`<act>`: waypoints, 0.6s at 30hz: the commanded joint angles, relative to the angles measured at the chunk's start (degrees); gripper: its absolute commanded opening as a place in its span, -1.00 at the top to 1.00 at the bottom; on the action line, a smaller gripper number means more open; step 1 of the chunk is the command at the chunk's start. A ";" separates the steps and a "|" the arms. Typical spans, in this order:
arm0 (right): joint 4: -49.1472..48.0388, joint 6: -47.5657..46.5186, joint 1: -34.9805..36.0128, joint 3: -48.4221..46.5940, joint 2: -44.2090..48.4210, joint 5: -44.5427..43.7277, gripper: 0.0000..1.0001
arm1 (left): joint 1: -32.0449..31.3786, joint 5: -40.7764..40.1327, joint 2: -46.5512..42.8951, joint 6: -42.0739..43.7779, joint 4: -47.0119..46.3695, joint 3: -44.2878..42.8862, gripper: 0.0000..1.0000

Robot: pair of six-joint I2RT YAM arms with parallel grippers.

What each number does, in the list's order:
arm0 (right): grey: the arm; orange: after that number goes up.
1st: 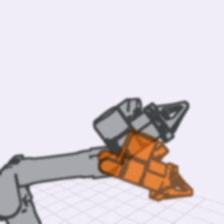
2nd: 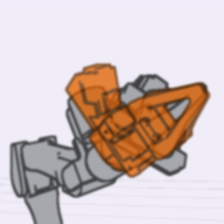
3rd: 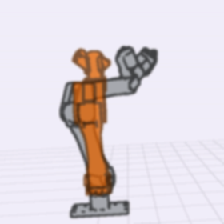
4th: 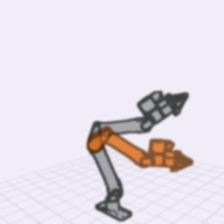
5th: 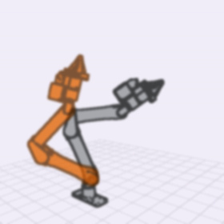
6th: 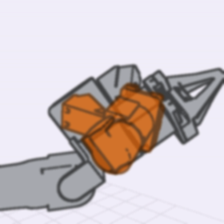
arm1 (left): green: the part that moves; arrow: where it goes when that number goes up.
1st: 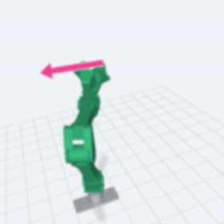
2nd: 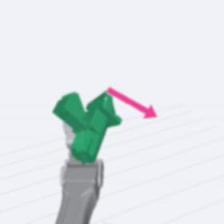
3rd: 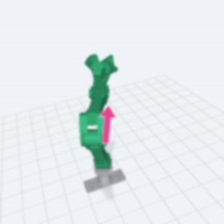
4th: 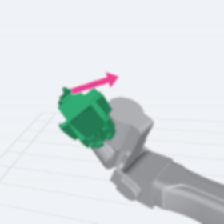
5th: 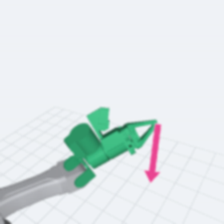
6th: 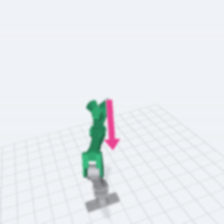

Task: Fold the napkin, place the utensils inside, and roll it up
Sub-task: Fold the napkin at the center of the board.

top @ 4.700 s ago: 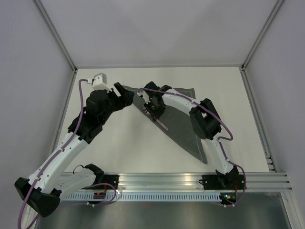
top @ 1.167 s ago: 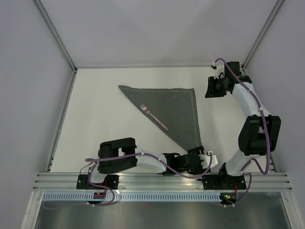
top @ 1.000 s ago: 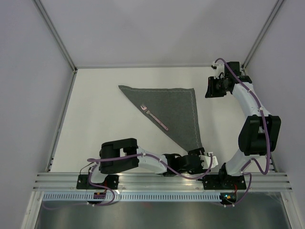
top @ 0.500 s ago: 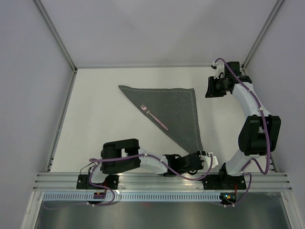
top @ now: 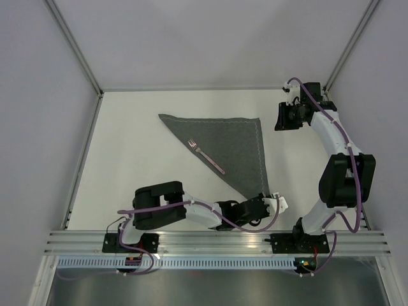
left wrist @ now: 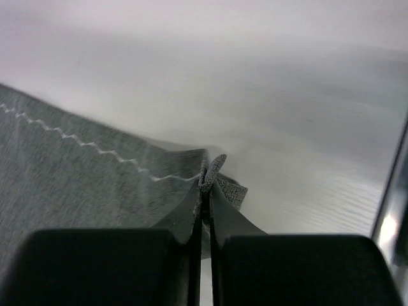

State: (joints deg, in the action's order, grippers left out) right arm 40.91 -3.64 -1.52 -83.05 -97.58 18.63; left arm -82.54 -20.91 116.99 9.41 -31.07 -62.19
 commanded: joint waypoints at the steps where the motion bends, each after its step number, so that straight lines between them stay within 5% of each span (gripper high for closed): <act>1: -0.91 0.91 -0.15 -0.27 -0.51 0.79 0.31 | 3.35 -0.72 -5.18 -7.20 -4.70 2.33 0.95; 18: -0.48 0.56 -0.15 -0.54 -0.95 1.41 0.31 | 22.33 0.96 -19.33 -31.89 -3.21 12.27 0.95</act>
State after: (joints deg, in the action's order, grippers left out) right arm 40.91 -3.64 -1.52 -83.05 -97.71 19.51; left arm -62.28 -19.84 100.79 -14.33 -33.04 -51.55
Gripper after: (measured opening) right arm 0.349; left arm 0.042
